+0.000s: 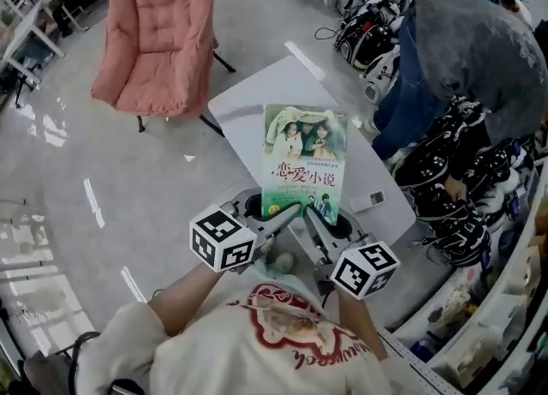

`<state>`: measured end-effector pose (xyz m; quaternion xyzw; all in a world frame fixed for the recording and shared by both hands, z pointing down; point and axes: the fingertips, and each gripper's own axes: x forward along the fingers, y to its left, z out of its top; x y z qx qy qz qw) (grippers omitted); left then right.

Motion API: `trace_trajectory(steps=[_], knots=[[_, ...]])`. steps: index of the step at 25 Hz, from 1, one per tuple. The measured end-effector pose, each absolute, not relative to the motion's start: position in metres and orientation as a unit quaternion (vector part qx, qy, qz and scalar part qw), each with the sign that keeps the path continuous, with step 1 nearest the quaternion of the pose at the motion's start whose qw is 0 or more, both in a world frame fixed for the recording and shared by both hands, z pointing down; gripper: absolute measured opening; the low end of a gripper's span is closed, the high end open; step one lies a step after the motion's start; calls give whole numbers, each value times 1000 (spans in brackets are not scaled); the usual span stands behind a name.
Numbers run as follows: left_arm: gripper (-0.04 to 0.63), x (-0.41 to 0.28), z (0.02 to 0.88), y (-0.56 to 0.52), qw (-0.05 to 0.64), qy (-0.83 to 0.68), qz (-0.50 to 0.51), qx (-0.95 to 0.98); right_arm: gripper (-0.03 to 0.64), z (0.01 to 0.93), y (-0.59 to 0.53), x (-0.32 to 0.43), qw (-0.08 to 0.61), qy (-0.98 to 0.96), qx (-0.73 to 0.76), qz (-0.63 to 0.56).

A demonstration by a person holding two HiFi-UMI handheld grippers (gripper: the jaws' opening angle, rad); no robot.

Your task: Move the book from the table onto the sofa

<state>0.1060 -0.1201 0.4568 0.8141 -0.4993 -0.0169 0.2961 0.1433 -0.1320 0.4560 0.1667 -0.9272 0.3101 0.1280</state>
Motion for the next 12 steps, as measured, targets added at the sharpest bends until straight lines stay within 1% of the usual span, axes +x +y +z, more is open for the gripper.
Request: trace_trajectory(steps=[6,12], knots=[[147,70,459,-90,291,-585,-39,756,108,459,-109,103,151,-939,66,303],[147,-23,454,-20,295,-649,-76,697,109,453,-46,7,182,-940,-16,287]])
